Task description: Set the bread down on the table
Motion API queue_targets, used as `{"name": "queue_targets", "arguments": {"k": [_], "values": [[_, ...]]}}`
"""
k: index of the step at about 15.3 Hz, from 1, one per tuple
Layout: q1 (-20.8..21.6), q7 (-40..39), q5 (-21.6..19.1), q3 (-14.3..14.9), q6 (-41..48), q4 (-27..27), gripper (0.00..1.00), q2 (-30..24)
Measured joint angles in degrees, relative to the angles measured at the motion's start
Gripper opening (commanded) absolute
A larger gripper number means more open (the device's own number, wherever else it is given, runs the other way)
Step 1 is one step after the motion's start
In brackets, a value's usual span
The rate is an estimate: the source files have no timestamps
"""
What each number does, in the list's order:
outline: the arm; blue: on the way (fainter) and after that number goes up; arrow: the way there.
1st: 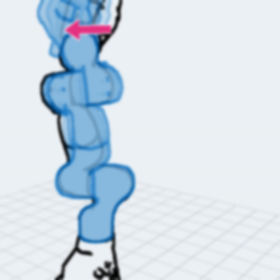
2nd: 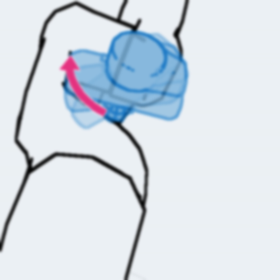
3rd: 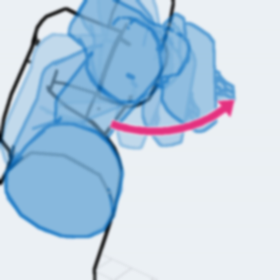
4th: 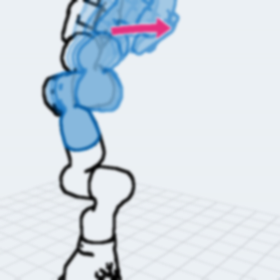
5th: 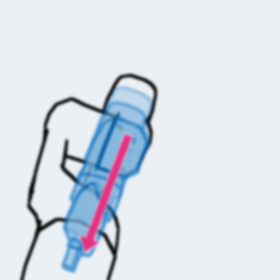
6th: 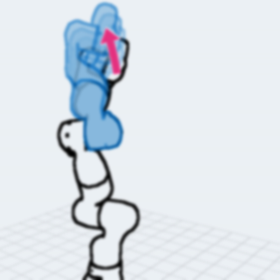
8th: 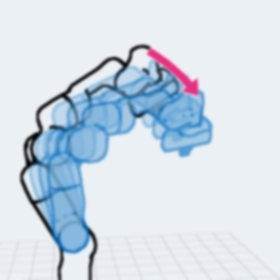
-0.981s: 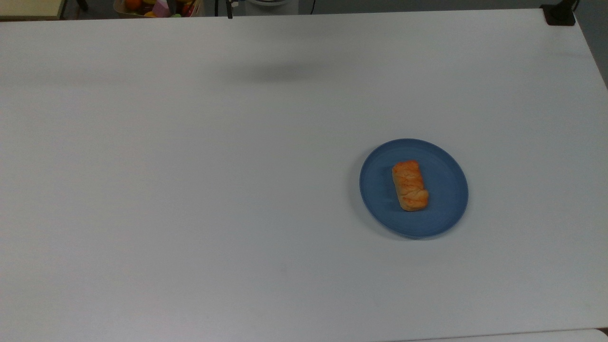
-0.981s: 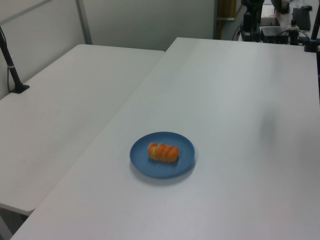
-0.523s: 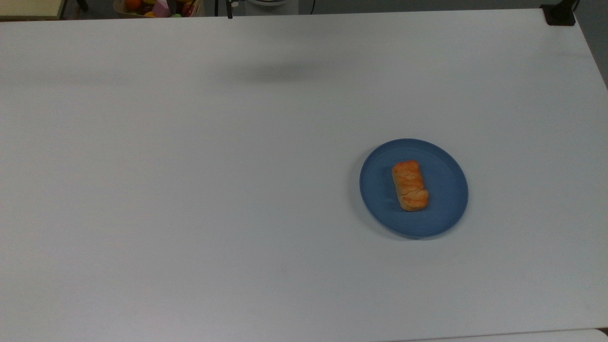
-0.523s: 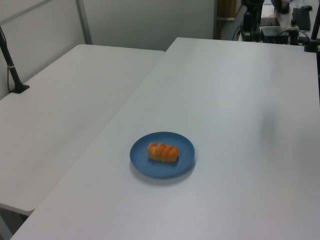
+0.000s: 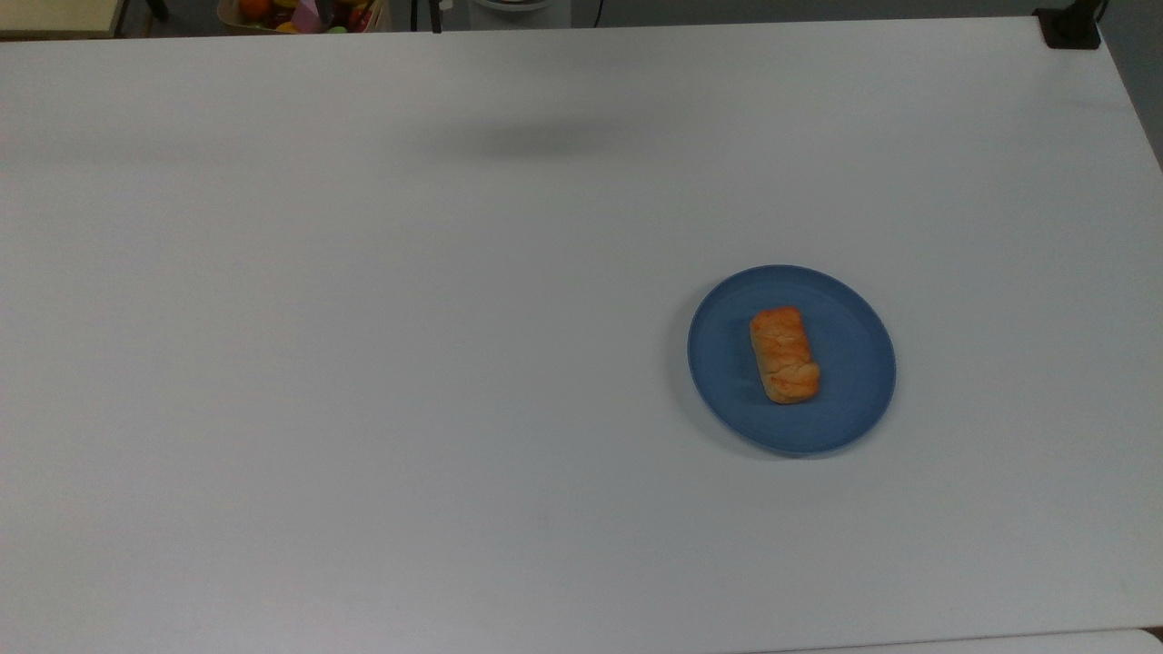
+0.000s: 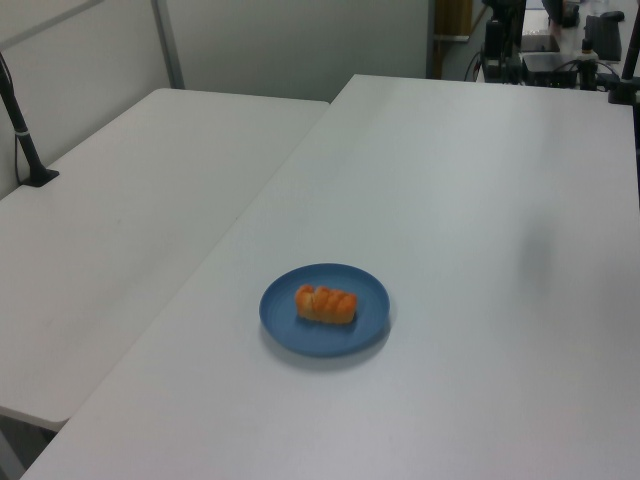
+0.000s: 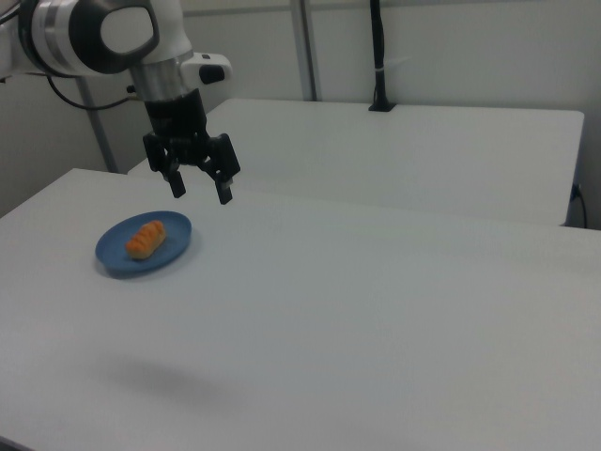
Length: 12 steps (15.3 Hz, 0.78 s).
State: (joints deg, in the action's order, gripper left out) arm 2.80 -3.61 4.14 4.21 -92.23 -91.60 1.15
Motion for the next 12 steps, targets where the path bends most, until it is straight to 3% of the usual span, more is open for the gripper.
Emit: {"name": "queue_targets", "arguments": {"k": [6,12], "values": [[7.13,5.42,-0.69,-0.31,-1.43,3.42,1.00,1.89],[17.37,16.97,-0.69,-0.57,-16.90,5.63,1.00,8.24]]}}
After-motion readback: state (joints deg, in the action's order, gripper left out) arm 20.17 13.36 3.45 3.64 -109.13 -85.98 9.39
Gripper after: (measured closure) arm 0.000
